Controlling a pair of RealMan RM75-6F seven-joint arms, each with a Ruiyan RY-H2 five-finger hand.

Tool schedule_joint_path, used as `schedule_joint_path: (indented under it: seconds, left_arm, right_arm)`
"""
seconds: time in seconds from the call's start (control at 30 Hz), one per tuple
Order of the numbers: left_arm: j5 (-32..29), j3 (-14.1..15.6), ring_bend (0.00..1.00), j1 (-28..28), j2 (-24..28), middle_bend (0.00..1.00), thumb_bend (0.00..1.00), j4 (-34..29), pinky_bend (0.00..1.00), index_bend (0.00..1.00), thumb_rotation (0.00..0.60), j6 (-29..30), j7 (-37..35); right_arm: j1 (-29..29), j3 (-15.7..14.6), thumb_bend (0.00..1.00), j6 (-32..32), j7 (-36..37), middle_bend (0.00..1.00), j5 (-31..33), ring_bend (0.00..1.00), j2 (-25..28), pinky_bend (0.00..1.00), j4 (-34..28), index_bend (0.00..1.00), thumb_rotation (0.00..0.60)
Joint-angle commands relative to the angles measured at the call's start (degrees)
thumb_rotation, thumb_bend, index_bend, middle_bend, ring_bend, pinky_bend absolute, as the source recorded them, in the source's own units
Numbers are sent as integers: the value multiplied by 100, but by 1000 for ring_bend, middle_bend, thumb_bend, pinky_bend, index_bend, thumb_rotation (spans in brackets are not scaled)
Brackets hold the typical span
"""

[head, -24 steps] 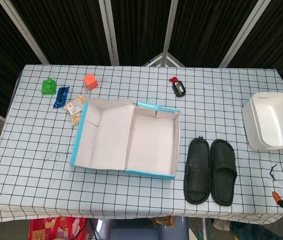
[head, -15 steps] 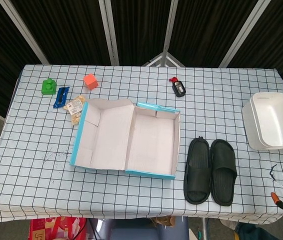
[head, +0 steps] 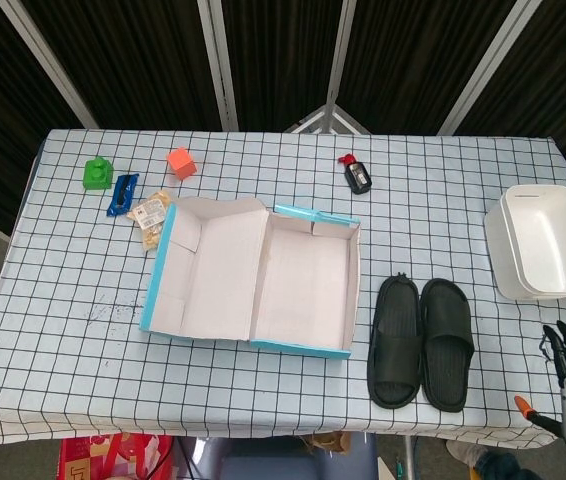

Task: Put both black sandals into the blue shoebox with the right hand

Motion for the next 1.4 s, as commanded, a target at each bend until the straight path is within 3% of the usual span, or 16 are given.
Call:
schedule_joint_path:
  seconds: [0.03, 0.17, 0.33, 0.73, 1.4]
  left_arm:
    - [-4, 1, 0, -9, -6, 0, 370, -5, 29, 3, 600, -18, 17]
    - [-46, -7, 0, -76, -3, 0, 370, 18, 30, 3, 600, -154, 34]
    - [-161, -29, 0, -139, 28, 0, 369, 47, 30, 3, 600, -318, -24]
    - [-223, -28, 0, -182, 88, 0, 370, 60, 30, 3, 600, -441, -154]
    - [-332, -50, 0, -262, 20, 0, 370, 68, 30, 3, 600, -549, 41]
  right_arm:
    - [-19, -89, 145, 23, -249, 49, -179, 78, -313, 145, -132, 80, 600]
    - [82, -200, 145, -324, -1087, 42, -198, 78, -678, 144, -378, 79, 600]
    - [310, -176, 144, -954, -2026, 37, 288, 78, -1032, 144, -775, 80, 600]
    - [651, 91, 143, -1277, -3540, 36, 965, 76, -2068, 137, -694, 79, 600]
    - [1246, 507, 144, -1612, -4170, 35, 2150, 75, -2706, 137, -346, 79, 600]
